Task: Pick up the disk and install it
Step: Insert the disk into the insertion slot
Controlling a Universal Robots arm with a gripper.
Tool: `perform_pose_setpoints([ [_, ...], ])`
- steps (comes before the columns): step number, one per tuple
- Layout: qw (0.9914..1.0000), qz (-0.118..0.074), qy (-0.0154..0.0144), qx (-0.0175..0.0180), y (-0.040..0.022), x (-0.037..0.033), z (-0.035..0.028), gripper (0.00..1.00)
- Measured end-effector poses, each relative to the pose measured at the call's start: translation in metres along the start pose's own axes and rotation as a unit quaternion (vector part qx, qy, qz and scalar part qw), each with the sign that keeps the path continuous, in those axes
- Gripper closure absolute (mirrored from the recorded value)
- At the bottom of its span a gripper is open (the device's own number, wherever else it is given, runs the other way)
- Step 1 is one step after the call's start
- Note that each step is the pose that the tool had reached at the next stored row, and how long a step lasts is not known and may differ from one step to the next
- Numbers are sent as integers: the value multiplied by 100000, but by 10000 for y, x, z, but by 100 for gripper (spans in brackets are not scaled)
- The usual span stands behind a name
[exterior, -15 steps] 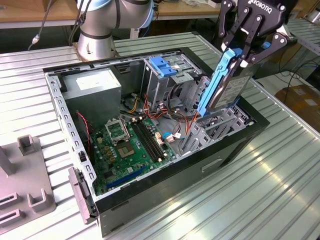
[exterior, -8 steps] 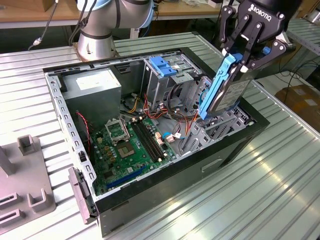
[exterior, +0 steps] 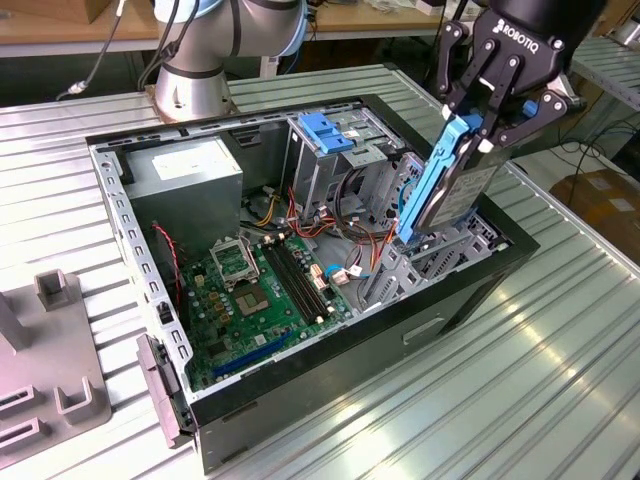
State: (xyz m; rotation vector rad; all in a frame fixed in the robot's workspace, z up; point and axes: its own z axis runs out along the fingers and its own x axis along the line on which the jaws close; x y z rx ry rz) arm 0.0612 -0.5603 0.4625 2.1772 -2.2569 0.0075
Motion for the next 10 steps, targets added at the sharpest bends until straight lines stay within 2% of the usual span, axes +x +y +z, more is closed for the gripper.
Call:
perform_pose_setpoints([
  [10, 99999, 328, 0, -13, -18, 25, 76, 63],
])
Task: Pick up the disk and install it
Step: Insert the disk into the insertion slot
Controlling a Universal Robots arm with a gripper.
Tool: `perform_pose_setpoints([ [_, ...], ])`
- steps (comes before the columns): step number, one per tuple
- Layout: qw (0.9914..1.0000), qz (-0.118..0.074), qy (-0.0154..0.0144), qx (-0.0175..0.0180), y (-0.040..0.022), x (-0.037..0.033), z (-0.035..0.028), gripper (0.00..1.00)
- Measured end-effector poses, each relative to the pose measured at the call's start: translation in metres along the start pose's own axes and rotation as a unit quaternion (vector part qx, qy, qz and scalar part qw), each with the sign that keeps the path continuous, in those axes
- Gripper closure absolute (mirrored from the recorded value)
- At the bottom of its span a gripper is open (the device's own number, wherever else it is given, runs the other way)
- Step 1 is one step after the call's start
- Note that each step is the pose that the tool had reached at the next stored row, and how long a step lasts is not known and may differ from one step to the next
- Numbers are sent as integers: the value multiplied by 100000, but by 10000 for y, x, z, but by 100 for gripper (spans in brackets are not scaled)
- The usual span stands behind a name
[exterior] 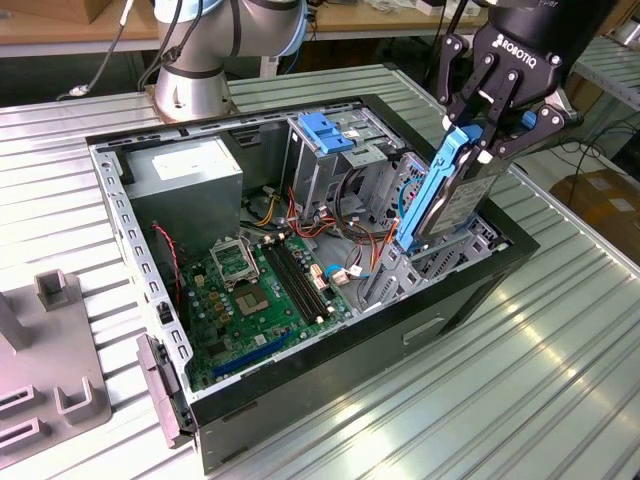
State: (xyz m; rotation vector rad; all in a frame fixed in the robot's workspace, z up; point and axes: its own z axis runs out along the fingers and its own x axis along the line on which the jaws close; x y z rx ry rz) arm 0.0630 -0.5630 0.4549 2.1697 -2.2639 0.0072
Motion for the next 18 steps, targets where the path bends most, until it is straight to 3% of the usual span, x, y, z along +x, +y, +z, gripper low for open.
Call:
perform_pose_setpoints([
  [18, 100000, 0, -1, 0, 0, -1, 63, 63],
])
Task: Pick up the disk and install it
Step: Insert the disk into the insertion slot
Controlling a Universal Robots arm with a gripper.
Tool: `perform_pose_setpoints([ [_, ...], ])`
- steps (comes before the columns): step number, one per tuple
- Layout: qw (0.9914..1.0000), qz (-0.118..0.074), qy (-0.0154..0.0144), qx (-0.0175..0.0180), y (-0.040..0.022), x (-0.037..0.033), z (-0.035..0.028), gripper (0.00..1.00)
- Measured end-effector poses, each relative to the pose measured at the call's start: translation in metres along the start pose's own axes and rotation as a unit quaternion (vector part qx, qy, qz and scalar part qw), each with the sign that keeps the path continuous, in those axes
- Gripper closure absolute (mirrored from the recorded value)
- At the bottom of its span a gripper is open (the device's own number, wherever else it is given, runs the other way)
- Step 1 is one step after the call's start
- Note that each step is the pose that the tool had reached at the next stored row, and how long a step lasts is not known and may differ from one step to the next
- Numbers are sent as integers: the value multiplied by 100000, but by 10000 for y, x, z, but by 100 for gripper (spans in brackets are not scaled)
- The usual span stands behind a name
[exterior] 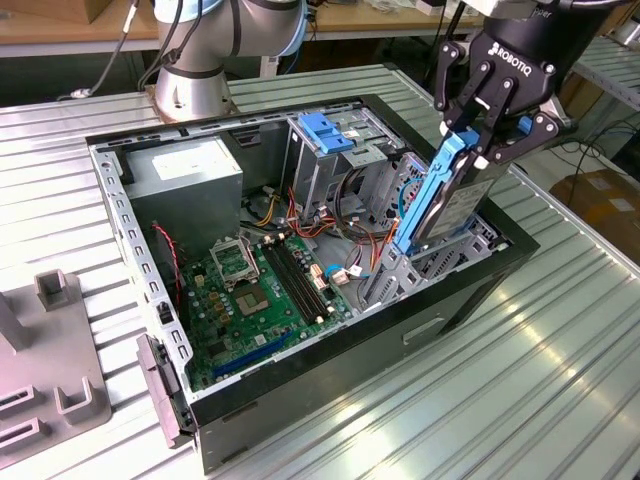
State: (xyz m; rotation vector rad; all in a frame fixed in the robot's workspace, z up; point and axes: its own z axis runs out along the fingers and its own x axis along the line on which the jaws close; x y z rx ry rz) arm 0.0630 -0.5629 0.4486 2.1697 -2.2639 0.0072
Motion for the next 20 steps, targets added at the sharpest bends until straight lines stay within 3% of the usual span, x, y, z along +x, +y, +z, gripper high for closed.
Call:
perform_pose_setpoints([
  [20, 100000, 2, 2, -1, 0, -1, 176, 63],
])
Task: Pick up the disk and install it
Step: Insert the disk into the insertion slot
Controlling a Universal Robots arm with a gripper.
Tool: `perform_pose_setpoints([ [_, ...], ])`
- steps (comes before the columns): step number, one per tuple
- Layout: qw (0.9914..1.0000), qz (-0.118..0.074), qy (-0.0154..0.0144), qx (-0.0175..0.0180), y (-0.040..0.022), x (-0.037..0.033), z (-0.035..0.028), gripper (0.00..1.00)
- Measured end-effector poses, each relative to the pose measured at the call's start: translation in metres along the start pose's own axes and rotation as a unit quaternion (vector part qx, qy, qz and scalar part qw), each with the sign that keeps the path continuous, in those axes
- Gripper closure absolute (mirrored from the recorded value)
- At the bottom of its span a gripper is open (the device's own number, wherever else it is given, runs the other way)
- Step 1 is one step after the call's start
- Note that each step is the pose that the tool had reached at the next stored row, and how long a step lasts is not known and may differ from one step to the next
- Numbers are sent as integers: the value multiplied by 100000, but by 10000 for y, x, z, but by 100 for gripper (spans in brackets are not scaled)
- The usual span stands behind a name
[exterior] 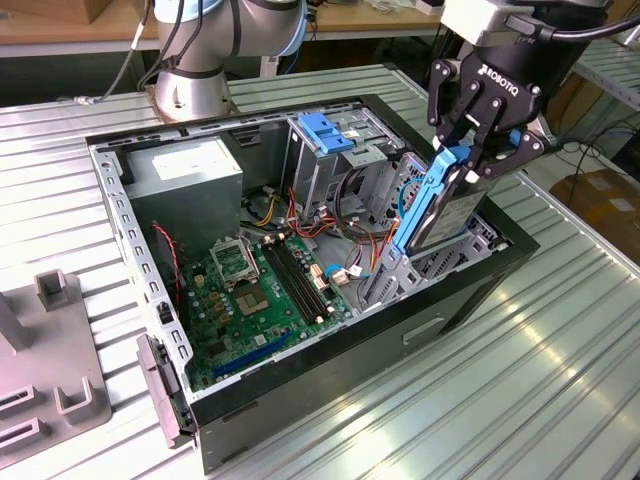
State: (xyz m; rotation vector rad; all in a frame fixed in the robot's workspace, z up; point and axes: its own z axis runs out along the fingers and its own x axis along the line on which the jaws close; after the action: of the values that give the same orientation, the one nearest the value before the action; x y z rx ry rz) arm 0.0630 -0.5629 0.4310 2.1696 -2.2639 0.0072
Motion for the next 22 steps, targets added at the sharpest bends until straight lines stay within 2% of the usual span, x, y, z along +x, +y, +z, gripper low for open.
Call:
perform_pose_setpoints([
  [10, 100000, 0, 1, 0, 0, 0, 77, 63],
  [13, 100000, -1, -2, 1, 0, 1, 129, 63],
  [22, 100000, 0, -4, 1, 0, 2, 217, 63],
])
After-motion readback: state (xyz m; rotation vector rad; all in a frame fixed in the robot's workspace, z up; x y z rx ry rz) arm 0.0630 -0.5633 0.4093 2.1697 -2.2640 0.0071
